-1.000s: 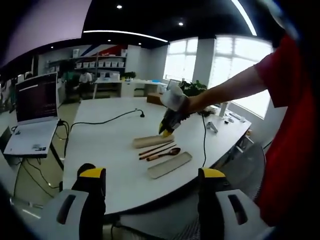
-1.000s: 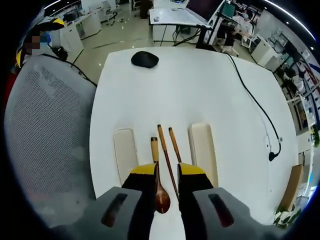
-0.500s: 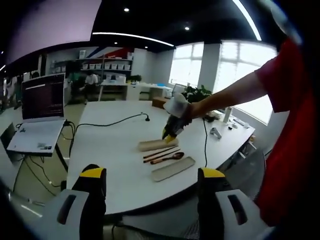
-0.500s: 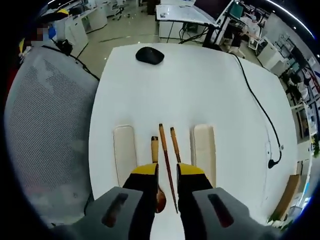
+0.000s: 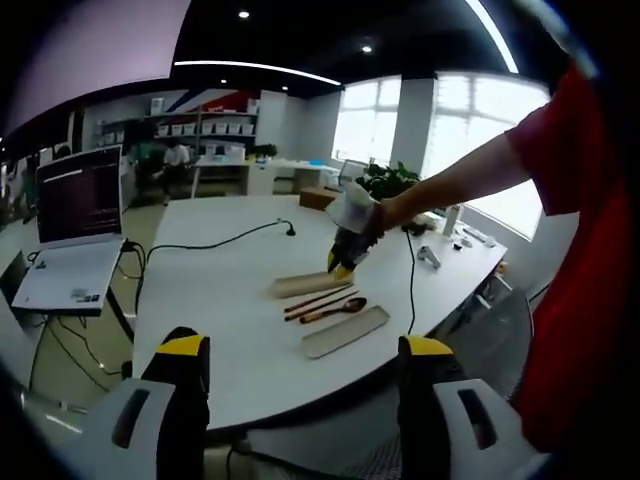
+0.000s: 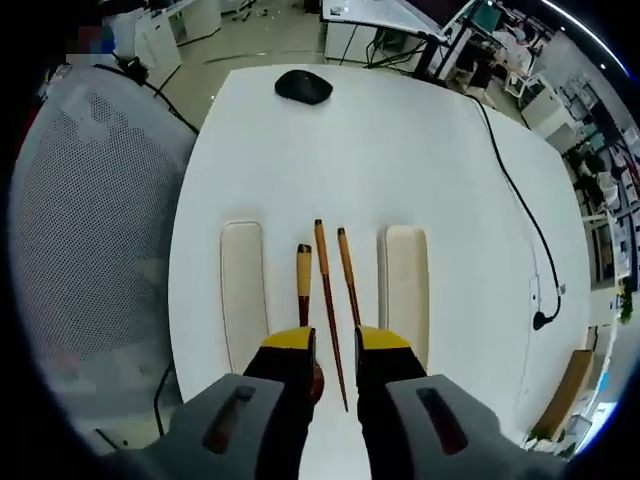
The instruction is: Arrange the utensils inside the cutlery case until each visible utensil rests in its matching compartment.
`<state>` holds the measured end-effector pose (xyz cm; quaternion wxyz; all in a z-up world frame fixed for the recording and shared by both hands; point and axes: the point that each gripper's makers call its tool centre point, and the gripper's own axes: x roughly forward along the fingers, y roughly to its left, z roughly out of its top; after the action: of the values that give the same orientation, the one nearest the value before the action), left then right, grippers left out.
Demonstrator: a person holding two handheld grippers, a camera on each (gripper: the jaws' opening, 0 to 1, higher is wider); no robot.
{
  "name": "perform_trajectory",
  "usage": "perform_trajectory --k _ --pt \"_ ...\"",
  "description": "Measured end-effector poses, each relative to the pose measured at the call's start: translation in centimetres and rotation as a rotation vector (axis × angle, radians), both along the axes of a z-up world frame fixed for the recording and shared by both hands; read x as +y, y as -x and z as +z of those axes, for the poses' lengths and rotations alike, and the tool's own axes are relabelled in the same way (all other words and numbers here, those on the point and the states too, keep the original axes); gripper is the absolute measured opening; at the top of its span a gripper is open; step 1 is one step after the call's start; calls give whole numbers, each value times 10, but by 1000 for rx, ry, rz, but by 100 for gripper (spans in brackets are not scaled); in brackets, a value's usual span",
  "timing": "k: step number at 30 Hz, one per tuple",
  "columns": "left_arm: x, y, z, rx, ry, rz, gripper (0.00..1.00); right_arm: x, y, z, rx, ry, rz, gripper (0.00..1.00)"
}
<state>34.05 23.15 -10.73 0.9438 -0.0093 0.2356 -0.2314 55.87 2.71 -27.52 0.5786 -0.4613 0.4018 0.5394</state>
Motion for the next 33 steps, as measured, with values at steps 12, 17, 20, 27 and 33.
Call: perform_trajectory --k 12,17,20,27,33 --pt "1 4 -1 -13 3 -6 81 -1 4 -3 1 12 -39 11" --pt "-4 7 -5 1 0 -31 80 5 1 2 16 -37 -64 11" --pt "-6 7 -6 4 -11 -43 80 3 2 1 5 -31 -20 6" --pt "-6 2 -7 11 -2 -56 80 2 5 0 16 -36 -54 7" --pt "-4 -2 -3 -1 -1 -49 80 0 3 2 11 -18 -53 8"
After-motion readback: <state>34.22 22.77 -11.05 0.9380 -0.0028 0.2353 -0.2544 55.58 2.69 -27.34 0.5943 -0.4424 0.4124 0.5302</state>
